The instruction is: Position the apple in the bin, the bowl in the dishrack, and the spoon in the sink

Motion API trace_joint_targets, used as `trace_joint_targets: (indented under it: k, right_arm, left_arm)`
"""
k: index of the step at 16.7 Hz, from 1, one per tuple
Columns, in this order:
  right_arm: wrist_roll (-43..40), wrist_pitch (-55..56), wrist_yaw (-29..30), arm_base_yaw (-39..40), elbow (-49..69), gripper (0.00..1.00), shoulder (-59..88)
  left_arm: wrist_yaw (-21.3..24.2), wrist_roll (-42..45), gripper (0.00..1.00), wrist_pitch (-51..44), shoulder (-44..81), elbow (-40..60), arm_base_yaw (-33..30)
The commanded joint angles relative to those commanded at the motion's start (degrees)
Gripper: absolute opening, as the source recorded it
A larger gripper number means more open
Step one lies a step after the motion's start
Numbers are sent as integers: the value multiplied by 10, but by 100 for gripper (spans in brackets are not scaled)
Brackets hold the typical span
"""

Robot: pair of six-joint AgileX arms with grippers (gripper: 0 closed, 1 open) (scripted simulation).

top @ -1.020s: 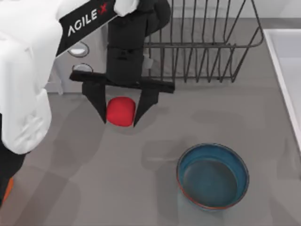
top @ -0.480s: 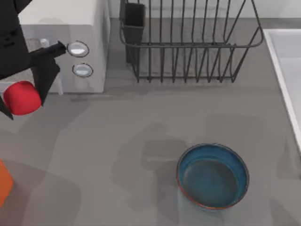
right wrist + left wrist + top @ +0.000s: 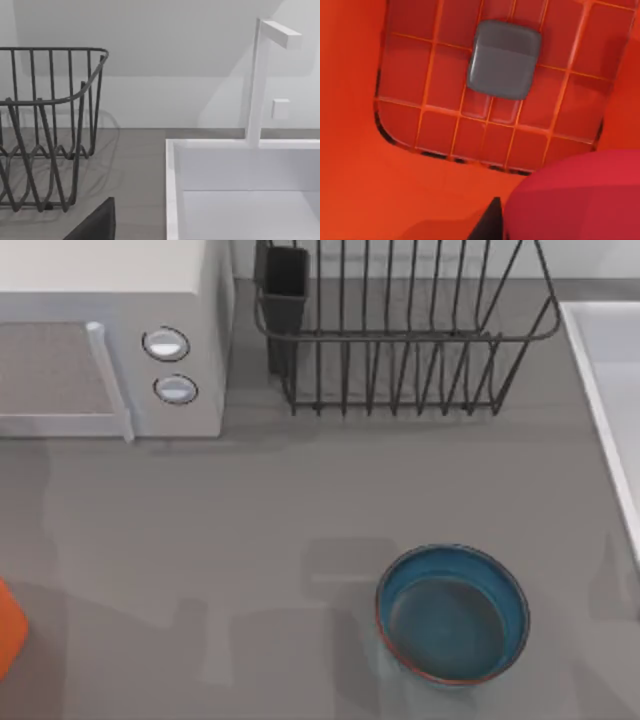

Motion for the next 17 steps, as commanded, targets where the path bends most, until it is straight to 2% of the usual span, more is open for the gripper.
trace_joint_targets:
  k: [3, 9, 17]
  right_arm:
    - [0, 0, 0, 0, 0, 100, 0]
    - [0, 0, 0, 0, 0, 100, 0]
    - [0, 0, 0, 0, 0, 100, 0]
  left_arm:
    - [-11, -18, 0, 13, -34, -33, 35]
    - [-11, -15, 0, 19, -31, -41, 35]
    - [-10, 3, 0, 159, -17, -160, 56]
